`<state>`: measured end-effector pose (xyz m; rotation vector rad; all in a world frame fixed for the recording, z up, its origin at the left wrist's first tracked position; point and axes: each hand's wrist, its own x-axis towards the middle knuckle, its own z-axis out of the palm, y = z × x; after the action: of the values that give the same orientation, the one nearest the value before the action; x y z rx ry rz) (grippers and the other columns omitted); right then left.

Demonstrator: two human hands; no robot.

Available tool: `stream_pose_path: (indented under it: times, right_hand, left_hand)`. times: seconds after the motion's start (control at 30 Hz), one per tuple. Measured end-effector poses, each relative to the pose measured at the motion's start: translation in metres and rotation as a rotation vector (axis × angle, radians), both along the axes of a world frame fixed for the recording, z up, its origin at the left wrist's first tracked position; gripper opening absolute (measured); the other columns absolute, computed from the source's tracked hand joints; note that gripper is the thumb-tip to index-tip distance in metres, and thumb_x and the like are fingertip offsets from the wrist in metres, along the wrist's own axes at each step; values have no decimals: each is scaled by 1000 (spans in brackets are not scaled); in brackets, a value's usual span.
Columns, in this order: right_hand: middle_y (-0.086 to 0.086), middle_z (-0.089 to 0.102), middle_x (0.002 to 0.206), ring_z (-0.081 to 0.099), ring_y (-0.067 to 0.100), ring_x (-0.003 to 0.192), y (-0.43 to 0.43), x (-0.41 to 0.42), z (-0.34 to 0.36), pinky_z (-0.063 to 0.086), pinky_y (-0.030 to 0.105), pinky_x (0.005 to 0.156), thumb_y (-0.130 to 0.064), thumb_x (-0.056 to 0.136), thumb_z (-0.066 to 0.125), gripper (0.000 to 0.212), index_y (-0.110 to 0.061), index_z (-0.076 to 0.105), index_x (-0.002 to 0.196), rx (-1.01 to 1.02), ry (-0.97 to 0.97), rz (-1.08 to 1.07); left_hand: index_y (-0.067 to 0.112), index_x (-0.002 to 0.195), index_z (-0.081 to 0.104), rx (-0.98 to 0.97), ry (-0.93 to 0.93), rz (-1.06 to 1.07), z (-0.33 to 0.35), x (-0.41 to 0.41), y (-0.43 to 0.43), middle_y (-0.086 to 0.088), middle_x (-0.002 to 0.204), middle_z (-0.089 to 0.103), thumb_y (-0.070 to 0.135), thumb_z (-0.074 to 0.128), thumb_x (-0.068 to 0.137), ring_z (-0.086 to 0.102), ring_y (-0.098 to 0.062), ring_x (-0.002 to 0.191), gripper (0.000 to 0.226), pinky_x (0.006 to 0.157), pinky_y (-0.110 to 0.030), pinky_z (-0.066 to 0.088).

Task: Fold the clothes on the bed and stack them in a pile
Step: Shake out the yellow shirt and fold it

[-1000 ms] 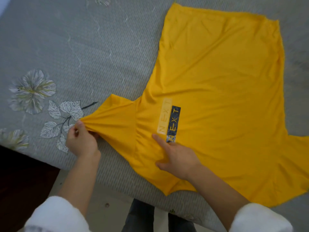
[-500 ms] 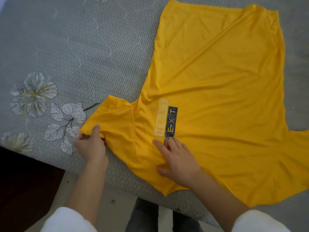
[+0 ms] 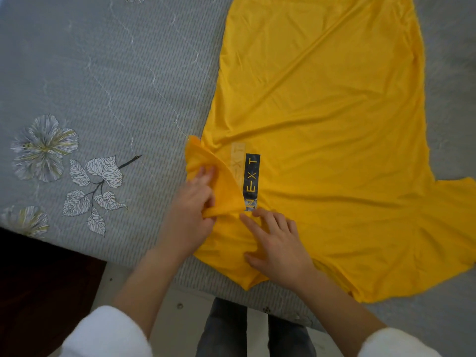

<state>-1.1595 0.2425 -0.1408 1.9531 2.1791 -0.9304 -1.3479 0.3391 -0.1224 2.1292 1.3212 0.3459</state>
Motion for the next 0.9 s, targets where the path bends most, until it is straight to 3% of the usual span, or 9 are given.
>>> stream_pose_path:
  times: [0.1, 0.17, 0.23, 0.33, 0.43, 0.6, 0.73, 0.83, 0.9]
  right_hand:
    - [5, 24, 158, 19, 27, 146, -7, 8, 2, 22, 47, 113, -54, 84, 59, 75, -28, 31, 149, 69, -69, -124]
    - [1, -1, 162, -13, 20, 146, -14, 18, -3, 3, 44, 117, -60, 90, 44, 77, -31, 9, 153, 26, -110, -140]
    - [-3, -13, 160, -27, 14, 141, -17, 27, -7, -6, 40, 117, -59, 93, 35, 75, -34, -4, 152, -6, -86, -97]
    - [1, 19, 159, 10, 19, 147, -17, 43, 6, 17, 42, 115, -46, 94, 50, 64, -27, 27, 149, 118, 71, -253]
    - [11, 49, 136, 42, 28, 126, -26, 83, 15, 30, 41, 101, -28, 87, 61, 50, -12, 51, 134, 310, 182, -746]
    - [25, 51, 120, 47, 37, 113, -80, 175, 19, 36, 44, 96, -1, 86, 62, 37, 5, 52, 122, 378, 105, -1368]
    - [27, 52, 117, 52, 36, 104, -122, 229, 20, 39, 41, 87, -16, 88, 63, 40, 6, 50, 119, 303, 7, -1809]
    - [20, 58, 99, 57, 24, 81, -127, 258, 13, 51, 46, 80, -25, 86, 66, 26, -3, 57, 96, 200, 274, -2034]
    - [12, 60, 89, 60, 17, 74, -116, 272, 13, 54, 37, 70, -24, 87, 67, 19, -10, 55, 84, 204, 565, -2172]
  left_hand:
    - [23, 92, 49, -137, 227, -131, -17, -7, -10, 5, 157, 19, 42, 54, 79, -4, -7, 144, 24, 120, -39, -2]
    - [25, 126, 44, -134, 268, -156, -24, -9, -18, 6, 160, 7, 60, 38, 80, -12, -8, 146, 58, 118, -36, -10]
    - [29, 149, 18, -136, 352, -160, -26, -5, -23, 8, 160, -7, 68, 21, 84, -20, -9, 145, 76, 116, -36, -16]
    - [33, 151, 2, -119, 455, -111, -26, 14, -29, 7, 158, -17, 70, 8, 84, -26, -10, 143, 76, 115, -36, -21]
    - [28, 152, 11, -74, 345, -103, -21, 53, -43, 3, 161, -9, 61, 17, 91, -17, -12, 146, 70, 117, -38, -12]
    - [23, 152, 11, -36, 262, -377, -24, 155, -97, -5, 160, -8, 52, 20, 95, -14, -22, 147, 65, 120, -43, -2]
    - [25, 152, 4, -11, 315, -550, -32, 222, -135, -9, 158, -10, 48, 28, 96, -12, -32, 145, 65, 117, -53, -1]
    - [30, 149, -12, -28, 359, -614, -37, 247, -149, -9, 155, -26, 53, 27, 98, -26, -30, 141, 69, 112, -52, -16]
    - [31, 147, -21, -39, 380, -641, -39, 257, -156, -7, 151, -35, 56, 22, 98, -34, -29, 138, 69, 110, -50, -23]
